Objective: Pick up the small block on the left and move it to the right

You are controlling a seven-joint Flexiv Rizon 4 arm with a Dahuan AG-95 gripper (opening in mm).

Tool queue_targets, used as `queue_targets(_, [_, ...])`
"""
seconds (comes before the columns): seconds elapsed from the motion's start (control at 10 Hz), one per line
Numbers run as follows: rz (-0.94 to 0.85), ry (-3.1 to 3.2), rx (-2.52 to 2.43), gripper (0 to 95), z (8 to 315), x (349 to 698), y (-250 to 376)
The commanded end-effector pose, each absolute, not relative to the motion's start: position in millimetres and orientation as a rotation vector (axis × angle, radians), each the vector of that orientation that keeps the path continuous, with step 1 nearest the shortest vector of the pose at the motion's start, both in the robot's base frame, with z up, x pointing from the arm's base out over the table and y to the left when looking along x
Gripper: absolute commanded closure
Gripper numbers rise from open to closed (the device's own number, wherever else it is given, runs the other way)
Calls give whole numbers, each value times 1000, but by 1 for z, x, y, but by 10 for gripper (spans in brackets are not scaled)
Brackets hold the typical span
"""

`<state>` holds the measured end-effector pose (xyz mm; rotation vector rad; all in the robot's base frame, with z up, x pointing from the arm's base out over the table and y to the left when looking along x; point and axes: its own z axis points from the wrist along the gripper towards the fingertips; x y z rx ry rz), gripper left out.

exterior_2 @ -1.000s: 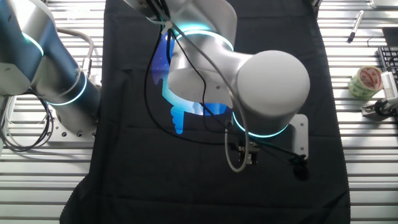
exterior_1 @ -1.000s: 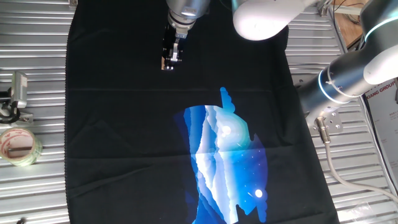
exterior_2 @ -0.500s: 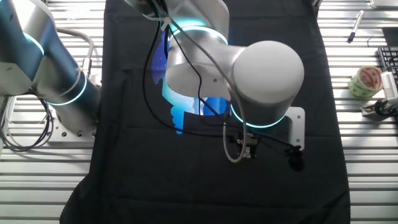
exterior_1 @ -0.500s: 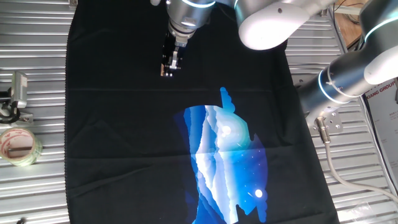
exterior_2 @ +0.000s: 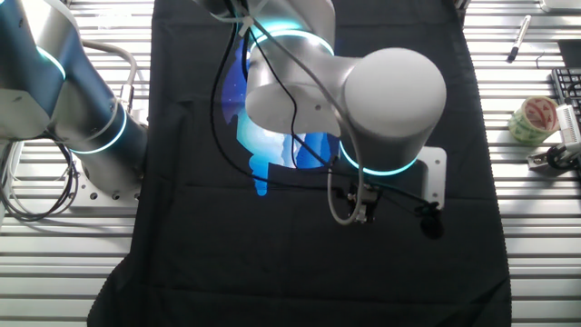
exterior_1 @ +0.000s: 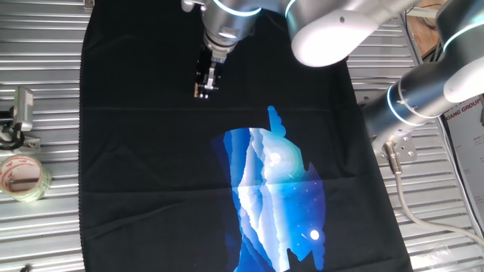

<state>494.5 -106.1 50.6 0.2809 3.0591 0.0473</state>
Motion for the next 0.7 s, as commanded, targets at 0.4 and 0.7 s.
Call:
queue_targets(0.4, [48,3054,297,950,52,493,-96])
queue_targets(0.7, [38,3068,236,950,54,492,-88])
